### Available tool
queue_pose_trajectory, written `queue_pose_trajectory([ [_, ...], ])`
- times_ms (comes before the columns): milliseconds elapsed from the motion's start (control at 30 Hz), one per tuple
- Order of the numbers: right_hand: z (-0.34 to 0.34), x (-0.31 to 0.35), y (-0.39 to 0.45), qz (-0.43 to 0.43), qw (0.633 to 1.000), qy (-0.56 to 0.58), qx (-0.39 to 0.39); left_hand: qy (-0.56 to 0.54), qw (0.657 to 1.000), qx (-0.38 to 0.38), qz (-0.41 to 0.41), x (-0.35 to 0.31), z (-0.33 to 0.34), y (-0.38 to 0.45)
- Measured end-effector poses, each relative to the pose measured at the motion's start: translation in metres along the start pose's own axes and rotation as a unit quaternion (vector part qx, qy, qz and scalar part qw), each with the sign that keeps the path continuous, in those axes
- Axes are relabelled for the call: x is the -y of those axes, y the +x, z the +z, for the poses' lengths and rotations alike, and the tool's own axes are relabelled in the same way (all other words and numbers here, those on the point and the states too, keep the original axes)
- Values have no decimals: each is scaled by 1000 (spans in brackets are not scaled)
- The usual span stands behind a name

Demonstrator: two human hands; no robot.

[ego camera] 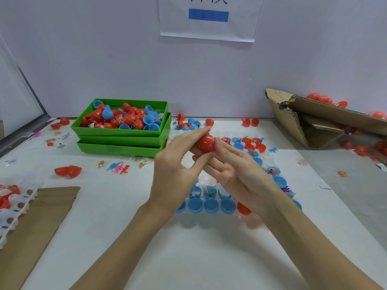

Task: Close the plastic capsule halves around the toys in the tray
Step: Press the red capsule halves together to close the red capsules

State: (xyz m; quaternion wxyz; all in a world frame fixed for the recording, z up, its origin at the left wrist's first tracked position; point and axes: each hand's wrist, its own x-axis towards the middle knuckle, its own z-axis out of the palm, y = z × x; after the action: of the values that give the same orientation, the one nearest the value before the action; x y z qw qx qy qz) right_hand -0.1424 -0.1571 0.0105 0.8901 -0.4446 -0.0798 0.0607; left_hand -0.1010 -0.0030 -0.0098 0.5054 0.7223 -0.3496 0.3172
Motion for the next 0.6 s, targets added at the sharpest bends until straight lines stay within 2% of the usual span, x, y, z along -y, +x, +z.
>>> queue_pose_trajectory([
  [167, 5, 1, -1, -45, 996, -69, -29, -96, 990, 57, -86, 3, -2, 3],
  [333, 6, 2, -2, -82, 990, -86, -72, -183, 973, 43, -131, 4, -5, 7],
  [600, 8, -1, -2, -132, 961, -189, -152, -185, 976, 44, -107, 1, -7, 8],
])
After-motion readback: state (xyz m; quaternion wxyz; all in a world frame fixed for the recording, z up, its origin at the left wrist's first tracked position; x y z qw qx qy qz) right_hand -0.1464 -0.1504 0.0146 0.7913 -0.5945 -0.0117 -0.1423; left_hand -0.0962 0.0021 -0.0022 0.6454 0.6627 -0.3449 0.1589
